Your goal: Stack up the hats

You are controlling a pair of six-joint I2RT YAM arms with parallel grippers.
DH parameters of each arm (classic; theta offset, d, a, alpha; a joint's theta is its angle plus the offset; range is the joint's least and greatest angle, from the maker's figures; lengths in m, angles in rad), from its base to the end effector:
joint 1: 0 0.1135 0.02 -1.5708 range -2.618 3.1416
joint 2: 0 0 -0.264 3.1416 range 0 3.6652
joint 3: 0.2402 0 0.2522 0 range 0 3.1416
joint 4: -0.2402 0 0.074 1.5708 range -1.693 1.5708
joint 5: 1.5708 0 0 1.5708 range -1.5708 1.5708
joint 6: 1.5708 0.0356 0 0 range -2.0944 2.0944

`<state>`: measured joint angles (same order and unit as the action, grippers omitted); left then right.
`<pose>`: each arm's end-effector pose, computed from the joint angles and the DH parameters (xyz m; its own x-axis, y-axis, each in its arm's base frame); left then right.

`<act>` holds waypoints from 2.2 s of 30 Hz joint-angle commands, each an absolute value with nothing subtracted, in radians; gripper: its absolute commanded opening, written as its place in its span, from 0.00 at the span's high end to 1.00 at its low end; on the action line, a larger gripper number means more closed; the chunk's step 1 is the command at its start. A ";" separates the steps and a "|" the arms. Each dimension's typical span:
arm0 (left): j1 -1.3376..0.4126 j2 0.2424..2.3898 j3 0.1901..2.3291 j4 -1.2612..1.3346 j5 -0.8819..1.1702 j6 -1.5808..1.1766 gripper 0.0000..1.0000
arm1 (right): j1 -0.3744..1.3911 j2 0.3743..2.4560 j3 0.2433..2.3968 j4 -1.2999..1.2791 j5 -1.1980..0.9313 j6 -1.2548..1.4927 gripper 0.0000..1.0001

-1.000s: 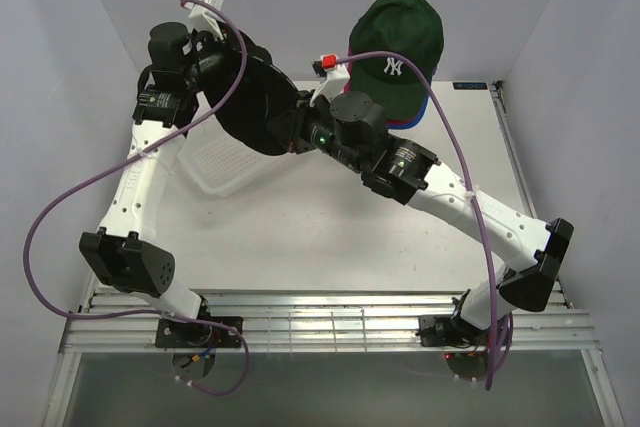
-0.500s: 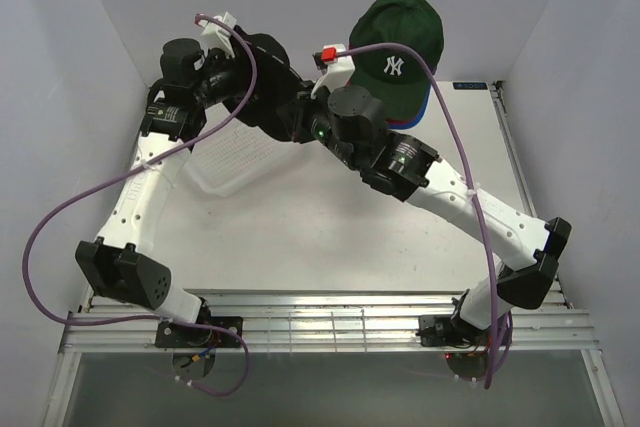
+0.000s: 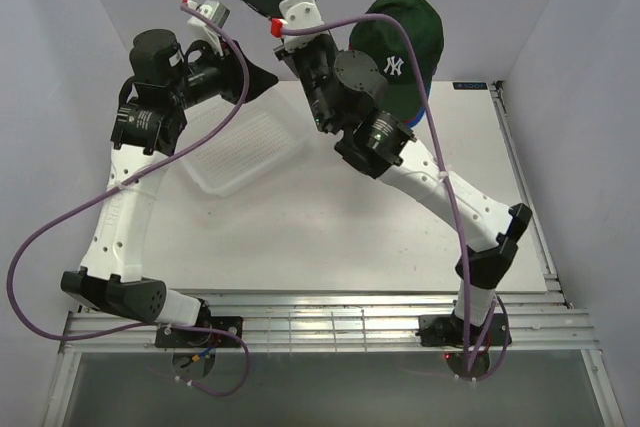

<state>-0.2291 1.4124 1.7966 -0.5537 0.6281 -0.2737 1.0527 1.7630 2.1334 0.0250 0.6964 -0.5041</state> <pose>0.2721 -0.0849 0.5043 -0.3603 -0.1406 -0.9222 0.6756 0.6424 -0.3619 0.2033 0.3106 0.5563 0.3473 -0.1389 -0.9274 -0.2347 0.9446 -0.2294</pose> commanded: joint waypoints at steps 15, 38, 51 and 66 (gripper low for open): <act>-0.235 1.397 1.871 -0.670 0.635 -0.169 0.55 | 0.784 1.645 1.801 0.672 0.821 -1.694 0.92; -0.235 1.413 1.839 -0.646 0.638 -0.187 0.55 | 0.781 1.292 1.422 0.071 0.655 -1.327 0.92; -0.235 1.404 1.815 -0.641 0.644 -0.184 0.55 | 0.767 1.350 1.428 -0.034 0.724 -1.312 0.92; -0.235 1.417 1.812 -0.640 0.650 -0.183 0.54 | 0.772 1.249 1.319 -0.349 0.539 -1.180 0.92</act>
